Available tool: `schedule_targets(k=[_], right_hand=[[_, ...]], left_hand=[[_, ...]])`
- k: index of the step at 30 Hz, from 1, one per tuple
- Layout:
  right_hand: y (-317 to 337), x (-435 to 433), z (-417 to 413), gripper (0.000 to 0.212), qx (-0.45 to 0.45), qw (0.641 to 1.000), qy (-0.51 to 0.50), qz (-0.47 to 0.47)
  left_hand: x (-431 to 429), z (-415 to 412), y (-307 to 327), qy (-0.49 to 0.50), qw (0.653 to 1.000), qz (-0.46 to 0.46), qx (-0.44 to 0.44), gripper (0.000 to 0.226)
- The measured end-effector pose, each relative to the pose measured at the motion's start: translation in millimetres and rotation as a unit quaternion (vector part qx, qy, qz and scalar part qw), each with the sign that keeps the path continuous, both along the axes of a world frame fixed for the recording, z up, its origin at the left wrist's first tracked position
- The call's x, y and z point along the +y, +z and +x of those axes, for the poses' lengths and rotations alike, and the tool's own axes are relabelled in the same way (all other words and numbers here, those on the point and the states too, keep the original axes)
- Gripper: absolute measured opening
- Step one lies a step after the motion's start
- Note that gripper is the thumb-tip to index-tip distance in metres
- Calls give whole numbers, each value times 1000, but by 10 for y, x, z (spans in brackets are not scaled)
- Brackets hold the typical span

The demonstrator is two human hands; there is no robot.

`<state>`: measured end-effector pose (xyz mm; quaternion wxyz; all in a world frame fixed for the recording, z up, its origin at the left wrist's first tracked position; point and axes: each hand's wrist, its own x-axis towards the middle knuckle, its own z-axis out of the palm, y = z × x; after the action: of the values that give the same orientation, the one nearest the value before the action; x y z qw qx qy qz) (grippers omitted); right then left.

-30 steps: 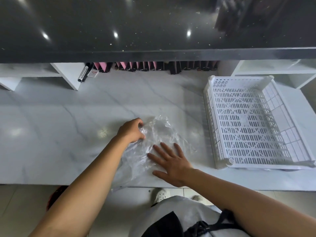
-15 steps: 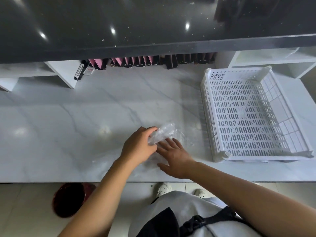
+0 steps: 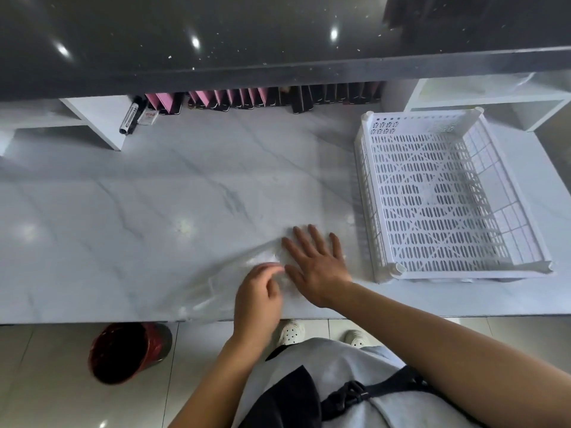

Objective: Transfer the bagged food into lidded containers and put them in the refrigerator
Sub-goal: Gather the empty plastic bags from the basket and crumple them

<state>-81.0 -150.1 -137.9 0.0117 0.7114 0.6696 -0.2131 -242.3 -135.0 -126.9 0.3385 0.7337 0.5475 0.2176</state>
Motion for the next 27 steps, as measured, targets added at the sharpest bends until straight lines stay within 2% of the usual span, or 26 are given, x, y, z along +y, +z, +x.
schedule_targets(k=[2,4,7,10,15,20,27], right_hand=[[-157,-30,14,67,-37,999,9,-3],[-198,-52,17,62,-53,999,9,1],[-208,-51,4,63,-63,998,10,1],[-211,-63,12,65,-50,999,8,14],[-243,-87,57,62,-38,999,0,37],[-283,-124,159,60,-41,996,-53,54],[-281,-145,167,62,-37,996,-70,49]], left_hand=[[106,46,79,75,995,71,-11,42],[228,150,49,74,992,99,15,46],[231,279,-197,31,987,84,132,54],[138,229,-439,5,967,82,241,54],[114,-2,-513,4,947,62,315,62],[106,-392,-522,42,942,43,330,64],[41,-707,-459,39,937,51,343,63]])
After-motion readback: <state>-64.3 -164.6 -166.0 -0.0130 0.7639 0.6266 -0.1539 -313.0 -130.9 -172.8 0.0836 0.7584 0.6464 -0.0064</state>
